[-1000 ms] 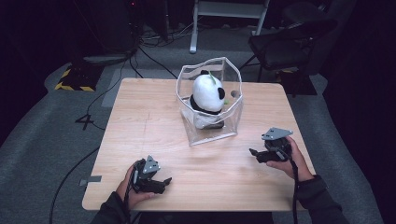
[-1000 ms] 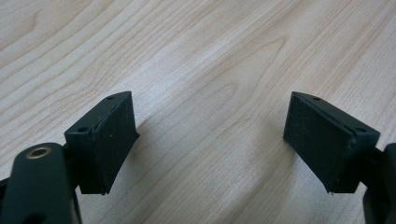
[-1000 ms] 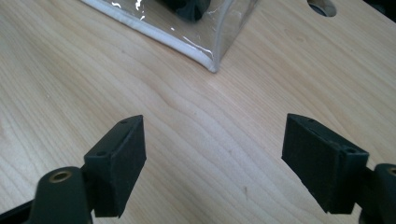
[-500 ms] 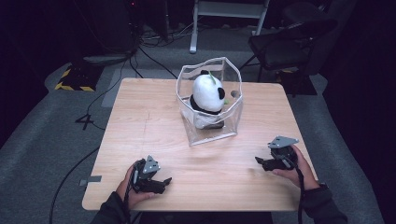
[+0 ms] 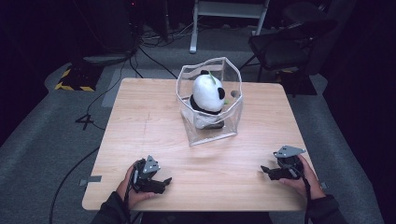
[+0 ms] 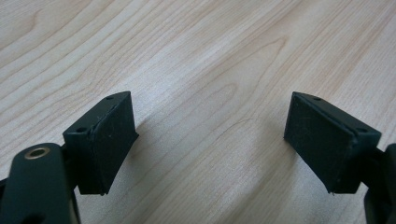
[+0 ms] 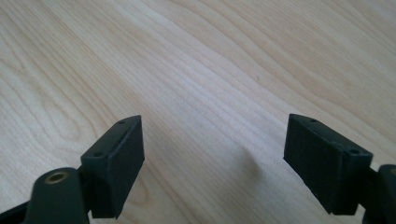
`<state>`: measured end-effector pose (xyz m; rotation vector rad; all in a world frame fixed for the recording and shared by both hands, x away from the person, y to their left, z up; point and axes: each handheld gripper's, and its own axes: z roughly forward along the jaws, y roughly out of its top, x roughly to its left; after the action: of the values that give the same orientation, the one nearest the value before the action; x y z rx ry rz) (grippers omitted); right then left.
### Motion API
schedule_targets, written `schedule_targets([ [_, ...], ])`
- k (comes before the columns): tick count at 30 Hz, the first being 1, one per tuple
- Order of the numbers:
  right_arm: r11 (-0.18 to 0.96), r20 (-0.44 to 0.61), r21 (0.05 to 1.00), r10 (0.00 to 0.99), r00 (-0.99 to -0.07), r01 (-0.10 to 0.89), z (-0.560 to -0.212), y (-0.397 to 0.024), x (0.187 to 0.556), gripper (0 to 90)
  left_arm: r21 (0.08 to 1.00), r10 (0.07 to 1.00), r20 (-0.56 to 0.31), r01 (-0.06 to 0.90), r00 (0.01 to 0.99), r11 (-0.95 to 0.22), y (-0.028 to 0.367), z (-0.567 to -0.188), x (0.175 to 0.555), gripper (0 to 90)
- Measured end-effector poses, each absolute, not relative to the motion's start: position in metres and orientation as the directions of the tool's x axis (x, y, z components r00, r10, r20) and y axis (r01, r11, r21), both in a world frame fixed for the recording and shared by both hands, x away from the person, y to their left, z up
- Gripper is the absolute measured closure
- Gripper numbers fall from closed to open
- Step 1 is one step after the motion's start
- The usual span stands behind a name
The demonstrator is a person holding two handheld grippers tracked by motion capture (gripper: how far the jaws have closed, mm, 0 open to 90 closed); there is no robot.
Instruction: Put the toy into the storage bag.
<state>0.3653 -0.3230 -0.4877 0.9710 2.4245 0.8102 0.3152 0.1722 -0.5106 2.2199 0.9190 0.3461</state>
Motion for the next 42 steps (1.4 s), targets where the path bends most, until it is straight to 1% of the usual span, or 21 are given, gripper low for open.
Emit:
schedule_targets([
  [10, 0.546, -0.094, 0.666, 0.737, -0.67, 0.507, -0.497, -0.338, 0.355, 17.9, 0.694, 0.7, -0.021, 0.514, 0.714, -0.504, 0.172, -0.511, 0.316, 16.4],
  [15, 0.496, -0.063, 0.696, 0.762, -0.644, 0.519, -0.502, -0.348, 0.349, 14.8, 0.693, 0.699, -0.02, 0.514, 0.715, -0.505, 0.172, -0.511, 0.316, 16.3],
  [20, 0.446, -0.023, 0.723, 0.779, -0.627, 0.528, -0.507, -0.359, 0.341, 14.3, 0.693, 0.7, -0.018, 0.514, 0.714, -0.506, 0.172, -0.511, 0.316, 16.0],
  [24, 0.405, -0.015, 0.737, 0.81, -0.586, 0.541, -0.509, -0.367, 0.337, 13.7, 0.693, 0.7, -0.019, 0.514, 0.714, -0.505, 0.172, -0.511, 0.316, 16.0],
  [42, 0.399, -0.013, 0.739, 0.814, -0.581, 0.542, -0.509, -0.37, 0.337, 14.2, 0.69, 0.694, -0.016, 0.51, 0.72, -0.514, 0.172, -0.51, 0.317, 15.4],
])
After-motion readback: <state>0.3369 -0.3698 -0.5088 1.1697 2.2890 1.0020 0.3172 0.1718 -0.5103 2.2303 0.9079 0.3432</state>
